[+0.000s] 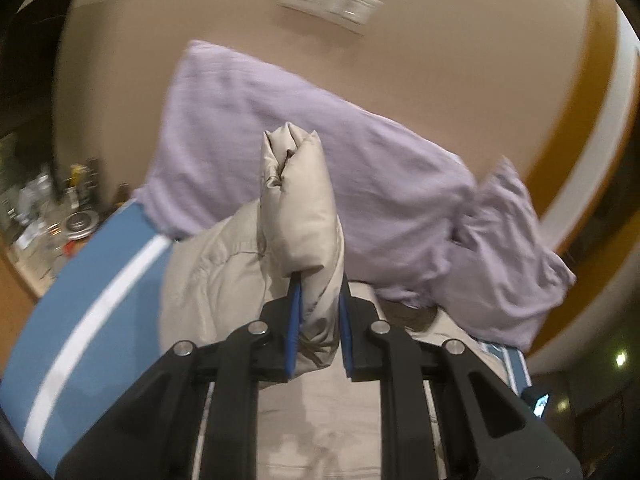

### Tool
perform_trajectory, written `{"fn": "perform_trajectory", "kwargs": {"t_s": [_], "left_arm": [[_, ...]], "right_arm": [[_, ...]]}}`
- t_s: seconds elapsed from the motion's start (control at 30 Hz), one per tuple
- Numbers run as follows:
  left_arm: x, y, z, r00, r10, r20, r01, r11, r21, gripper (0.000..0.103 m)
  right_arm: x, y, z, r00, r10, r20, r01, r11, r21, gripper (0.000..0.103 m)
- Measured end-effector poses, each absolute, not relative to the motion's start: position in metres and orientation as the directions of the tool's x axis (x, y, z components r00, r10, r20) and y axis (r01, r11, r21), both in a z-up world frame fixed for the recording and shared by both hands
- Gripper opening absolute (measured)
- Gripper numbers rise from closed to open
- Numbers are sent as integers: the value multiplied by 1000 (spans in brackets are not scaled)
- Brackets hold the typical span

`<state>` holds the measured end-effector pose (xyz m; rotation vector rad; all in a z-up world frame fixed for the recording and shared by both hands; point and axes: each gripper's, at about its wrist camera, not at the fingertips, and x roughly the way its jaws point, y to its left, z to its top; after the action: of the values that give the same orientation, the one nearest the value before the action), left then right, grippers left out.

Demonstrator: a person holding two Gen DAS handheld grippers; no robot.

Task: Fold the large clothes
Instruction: 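Lift the sleeve and carry it across the jacket body toward the collar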

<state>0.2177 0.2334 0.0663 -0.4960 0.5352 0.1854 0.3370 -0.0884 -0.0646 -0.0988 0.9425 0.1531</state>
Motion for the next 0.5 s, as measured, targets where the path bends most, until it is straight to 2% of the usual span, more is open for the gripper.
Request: {"fn": "perform_trajectory", "kwargs": {"t_s": [0.27,0.5], "left_arm": [[272,161,56,832,-141,-537,-125,895,-428,17],[315,101,4,738,-225,-636,-72,911,-406,17]], "right_arm": [[327,-134,-56,594,42,-803,-72,997,-1,93],[321,-157,-60,587,25,-809,-21,1000,15,93]]}}
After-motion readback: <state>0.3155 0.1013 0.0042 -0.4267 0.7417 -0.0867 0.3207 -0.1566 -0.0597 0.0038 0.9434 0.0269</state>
